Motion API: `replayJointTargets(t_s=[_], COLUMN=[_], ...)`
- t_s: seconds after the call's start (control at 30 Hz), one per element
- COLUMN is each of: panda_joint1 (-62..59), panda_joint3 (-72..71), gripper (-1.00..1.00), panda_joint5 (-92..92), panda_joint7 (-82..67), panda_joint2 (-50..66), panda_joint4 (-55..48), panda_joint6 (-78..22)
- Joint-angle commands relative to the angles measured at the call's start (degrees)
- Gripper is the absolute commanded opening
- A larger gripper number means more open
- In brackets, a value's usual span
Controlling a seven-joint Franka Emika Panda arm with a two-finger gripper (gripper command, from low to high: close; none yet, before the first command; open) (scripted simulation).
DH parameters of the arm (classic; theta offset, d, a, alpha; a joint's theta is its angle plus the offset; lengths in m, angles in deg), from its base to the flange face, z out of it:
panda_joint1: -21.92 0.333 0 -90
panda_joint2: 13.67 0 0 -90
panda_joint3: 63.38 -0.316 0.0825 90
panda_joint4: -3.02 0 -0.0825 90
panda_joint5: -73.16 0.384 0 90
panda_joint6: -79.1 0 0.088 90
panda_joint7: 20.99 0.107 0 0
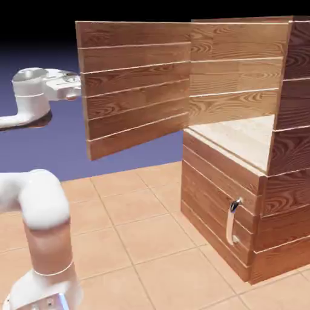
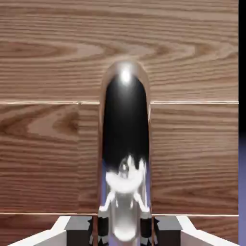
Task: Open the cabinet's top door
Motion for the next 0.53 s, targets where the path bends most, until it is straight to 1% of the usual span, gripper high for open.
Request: replayJointTargets(t_s=[0.0,0.2,0.47,0.5], panda_joint1=[-2.0,-14.2,-29.5,-29.5], panda_joint3=[-1.6,-9.8,-17.6,-17.6], gripper=[-1.00,-1.00,-1.00,1.00], panda_joint5=[0.8,4.7,7.6,7.6], panda_joint7=[-0.1,-1.3,-4.6,-4.6], panda_joint2=[0.5,1.9,1.1,1.1], panda_joint4=[-2.1,-14.5,-30.4,-30.4], panda_joint6=[-1.7,-11.1,-21.8,-21.8])
